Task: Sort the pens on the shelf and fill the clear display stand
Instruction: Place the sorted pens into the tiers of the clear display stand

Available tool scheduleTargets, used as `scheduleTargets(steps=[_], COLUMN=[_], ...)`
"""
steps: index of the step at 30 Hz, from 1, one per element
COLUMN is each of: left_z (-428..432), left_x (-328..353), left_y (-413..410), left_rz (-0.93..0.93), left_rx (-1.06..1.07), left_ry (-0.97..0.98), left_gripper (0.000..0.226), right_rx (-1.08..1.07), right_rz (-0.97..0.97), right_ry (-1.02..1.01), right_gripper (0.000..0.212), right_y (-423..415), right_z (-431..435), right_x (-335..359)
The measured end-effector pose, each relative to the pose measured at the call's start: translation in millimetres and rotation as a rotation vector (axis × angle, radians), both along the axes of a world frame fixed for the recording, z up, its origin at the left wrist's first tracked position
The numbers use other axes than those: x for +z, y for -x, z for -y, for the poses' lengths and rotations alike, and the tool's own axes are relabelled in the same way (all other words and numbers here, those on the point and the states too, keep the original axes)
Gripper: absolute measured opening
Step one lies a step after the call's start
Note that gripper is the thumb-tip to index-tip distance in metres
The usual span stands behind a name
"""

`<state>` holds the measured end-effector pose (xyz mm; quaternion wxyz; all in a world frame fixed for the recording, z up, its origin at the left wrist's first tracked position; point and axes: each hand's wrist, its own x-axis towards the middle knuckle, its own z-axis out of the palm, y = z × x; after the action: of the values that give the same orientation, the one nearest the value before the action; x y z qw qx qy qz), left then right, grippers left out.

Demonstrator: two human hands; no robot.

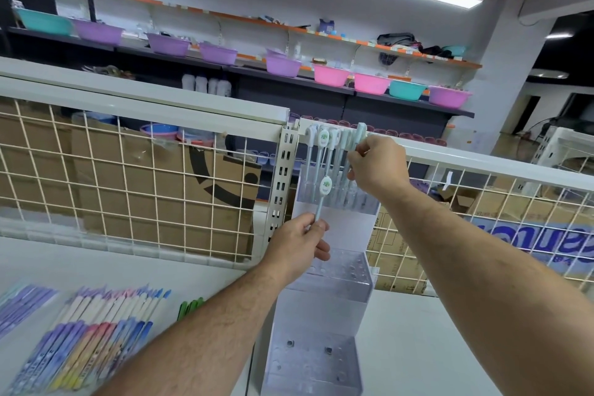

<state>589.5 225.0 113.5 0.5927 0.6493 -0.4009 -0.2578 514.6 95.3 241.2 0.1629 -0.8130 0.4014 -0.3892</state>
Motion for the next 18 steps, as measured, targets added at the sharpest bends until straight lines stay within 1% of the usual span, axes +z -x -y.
scheduleTargets(steps=[3, 7, 12, 15, 18], left_z=[-0.2, 0.1, 0.8, 0.8, 1.0], left_x=[-0.1, -0.6, -1.6, -2.2, -2.2], left_y=[-0.2, -0.6, -1.2, -1.1, -1.2], left_rz=[0.001, 0.002, -0.006, -0.003, -0.002], left_rx=[-0.002, -0.008, -0.011, -0.012, -0.012], left_ry=[0.0, 0.003, 0.01, 0.015, 0.019], left_gripper=[0.023, 0.023, 0.022, 0.022, 0.022], right_rx=[0.001, 0.022, 0.004, 0.027, -0.002], right_rz=[0.0, 0.022, -0.039, -0.093, -0.115], right_ry=[0.011, -0.034, 0.039, 0.003, 0.007], right_gripper=[0.017, 0.02, 0.015, 0.014, 0.021], right_y=[-0.1, 0.7, 0.4, 0.9, 4.2], right_z=[1.6, 3.9, 1.2, -1.7, -4.4], right_x=[-1.0, 0.8, -1.3, -4.3, -4.1])
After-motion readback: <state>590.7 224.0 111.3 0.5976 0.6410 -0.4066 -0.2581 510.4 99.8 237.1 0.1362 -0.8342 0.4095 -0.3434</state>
